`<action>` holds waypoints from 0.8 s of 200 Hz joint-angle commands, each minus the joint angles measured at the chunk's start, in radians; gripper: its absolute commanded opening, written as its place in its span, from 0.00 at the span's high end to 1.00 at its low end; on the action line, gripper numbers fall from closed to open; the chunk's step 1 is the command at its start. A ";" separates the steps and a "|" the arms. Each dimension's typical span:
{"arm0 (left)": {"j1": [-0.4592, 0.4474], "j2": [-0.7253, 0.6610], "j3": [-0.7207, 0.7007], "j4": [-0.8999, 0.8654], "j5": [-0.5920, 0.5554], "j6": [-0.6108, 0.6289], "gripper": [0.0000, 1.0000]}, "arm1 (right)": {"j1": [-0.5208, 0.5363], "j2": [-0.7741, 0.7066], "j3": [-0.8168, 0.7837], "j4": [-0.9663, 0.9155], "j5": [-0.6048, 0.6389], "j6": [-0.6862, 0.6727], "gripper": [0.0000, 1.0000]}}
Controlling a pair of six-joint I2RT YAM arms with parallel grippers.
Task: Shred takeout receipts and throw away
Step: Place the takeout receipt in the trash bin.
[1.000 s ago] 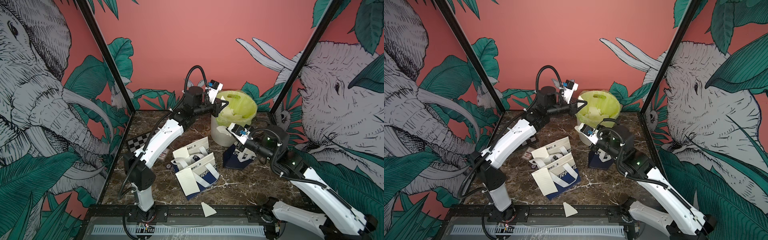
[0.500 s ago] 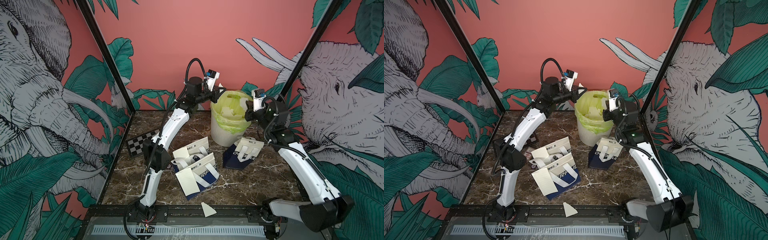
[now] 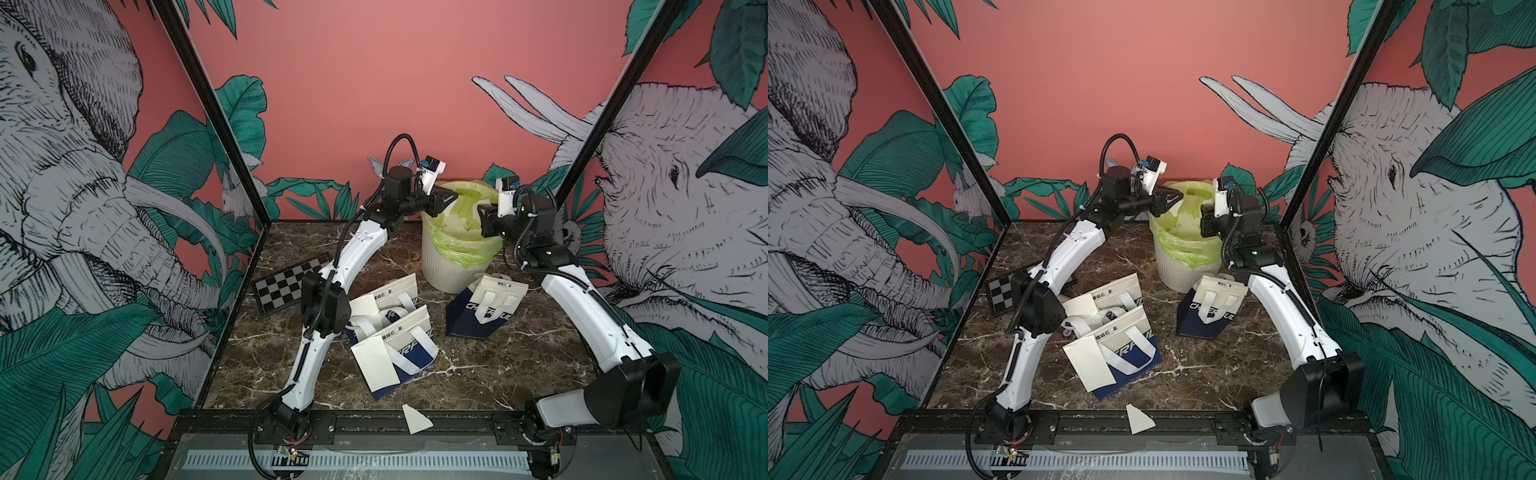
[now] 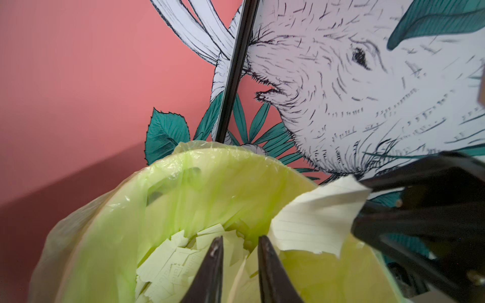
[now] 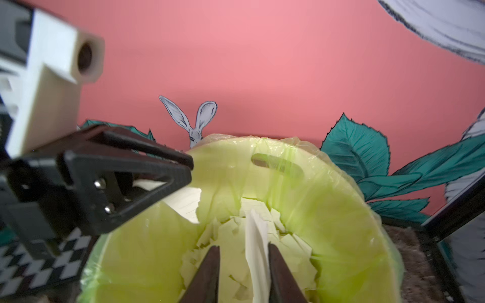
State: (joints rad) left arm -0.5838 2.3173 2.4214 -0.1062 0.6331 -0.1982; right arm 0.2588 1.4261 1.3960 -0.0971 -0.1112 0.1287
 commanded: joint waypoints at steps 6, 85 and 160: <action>-0.004 -0.032 0.031 0.027 0.025 0.009 0.54 | -0.003 -0.005 0.009 -0.001 -0.008 0.015 0.51; -0.004 -0.121 -0.010 -0.019 -0.084 0.021 0.61 | -0.004 -0.030 0.024 -0.095 0.015 0.047 1.00; -0.005 -0.261 -0.113 -0.083 -0.195 0.041 0.56 | -0.002 -0.060 -0.018 -0.138 0.021 0.079 0.51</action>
State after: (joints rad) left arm -0.5838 2.1612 2.3371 -0.1768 0.4896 -0.1799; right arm 0.2588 1.4078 1.3846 -0.2321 -0.1085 0.1932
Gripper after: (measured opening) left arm 0.439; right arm 0.513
